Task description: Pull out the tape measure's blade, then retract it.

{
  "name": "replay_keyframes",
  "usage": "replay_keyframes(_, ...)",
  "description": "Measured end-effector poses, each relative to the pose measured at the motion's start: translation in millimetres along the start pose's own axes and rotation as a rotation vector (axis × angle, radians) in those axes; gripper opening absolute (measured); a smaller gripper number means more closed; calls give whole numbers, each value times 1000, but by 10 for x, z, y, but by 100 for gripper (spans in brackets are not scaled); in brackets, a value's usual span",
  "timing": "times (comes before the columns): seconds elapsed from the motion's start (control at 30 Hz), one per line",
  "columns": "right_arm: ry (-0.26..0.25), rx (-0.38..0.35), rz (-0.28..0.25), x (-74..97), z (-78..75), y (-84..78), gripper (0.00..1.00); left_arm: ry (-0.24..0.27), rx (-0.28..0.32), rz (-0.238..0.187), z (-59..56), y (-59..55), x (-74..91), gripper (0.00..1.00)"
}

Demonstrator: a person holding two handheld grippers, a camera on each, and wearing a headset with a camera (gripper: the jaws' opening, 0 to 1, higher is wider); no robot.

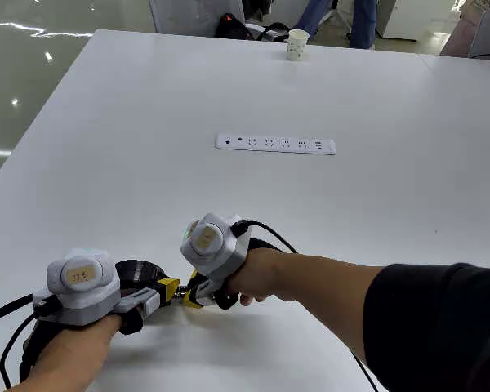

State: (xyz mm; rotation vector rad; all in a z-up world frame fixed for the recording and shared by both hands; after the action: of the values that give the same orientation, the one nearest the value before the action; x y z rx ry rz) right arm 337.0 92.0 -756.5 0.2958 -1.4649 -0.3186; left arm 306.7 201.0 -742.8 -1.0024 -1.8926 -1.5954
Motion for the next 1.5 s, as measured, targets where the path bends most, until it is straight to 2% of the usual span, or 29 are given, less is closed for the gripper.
replay_keyframes(1.5, -1, -7, -30, -76, 9, 129, 11, -9, 6, -2, -11, -6, 10, 62)
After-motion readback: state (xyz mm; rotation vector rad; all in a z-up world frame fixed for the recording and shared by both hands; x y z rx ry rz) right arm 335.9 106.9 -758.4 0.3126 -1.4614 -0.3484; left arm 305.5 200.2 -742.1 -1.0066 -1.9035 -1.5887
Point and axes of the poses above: the centre of the closed fingertips' face, and the gripper's own axes: x roughly backward along the fingers, z roughly to its left, y roughly out of its top, the point moved 6 cm from there along x, roughly backward along the fingers, and after that the axes turned 11 degrees about z, right-handed, at the moved point
